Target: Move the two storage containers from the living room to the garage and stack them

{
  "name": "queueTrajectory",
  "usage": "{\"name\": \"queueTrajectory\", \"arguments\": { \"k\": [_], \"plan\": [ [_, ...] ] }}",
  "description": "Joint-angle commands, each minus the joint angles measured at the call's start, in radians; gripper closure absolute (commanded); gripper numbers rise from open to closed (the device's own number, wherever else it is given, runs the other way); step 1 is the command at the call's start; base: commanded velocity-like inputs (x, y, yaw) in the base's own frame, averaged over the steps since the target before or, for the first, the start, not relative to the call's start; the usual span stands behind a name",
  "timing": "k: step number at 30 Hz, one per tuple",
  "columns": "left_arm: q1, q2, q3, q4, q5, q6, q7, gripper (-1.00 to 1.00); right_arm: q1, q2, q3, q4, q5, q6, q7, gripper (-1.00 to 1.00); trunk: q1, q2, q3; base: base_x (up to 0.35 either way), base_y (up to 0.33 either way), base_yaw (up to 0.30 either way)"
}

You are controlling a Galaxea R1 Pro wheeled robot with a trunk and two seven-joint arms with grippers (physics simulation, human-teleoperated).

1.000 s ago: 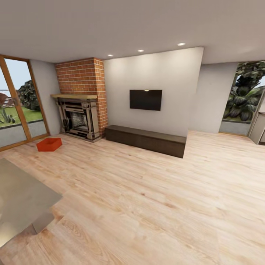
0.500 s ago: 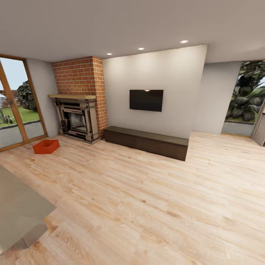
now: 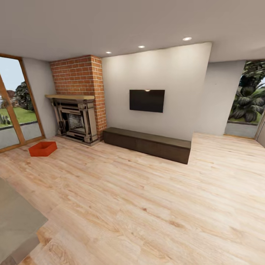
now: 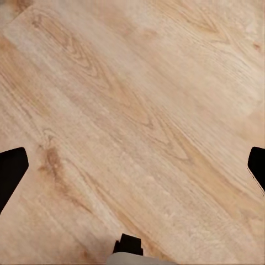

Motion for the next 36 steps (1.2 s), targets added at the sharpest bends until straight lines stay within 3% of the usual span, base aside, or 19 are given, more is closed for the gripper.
{"name": "queueTrajectory", "arguments": {
  "k": [1, 36],
  "plan": [
    [-0.002, 0.000, 0.000, 0.003, 0.006, -0.005, -0.001, -1.00, -0.002, 0.000, 0.005, 0.004, 0.005, -0.008, 0.000, -1.00, 0.001, -0.001, -0.002, 0.327, 0.000, 0.000],
    [-0.002, 0.002, 0.000, 0.004, 0.006, -0.005, -0.001, -1.00, -0.002, 0.000, 0.005, 0.004, 0.005, -0.008, 0.000, -1.00, 0.001, -0.001, -0.004, 0.327, 0.000, 0.000]
  ]
}}
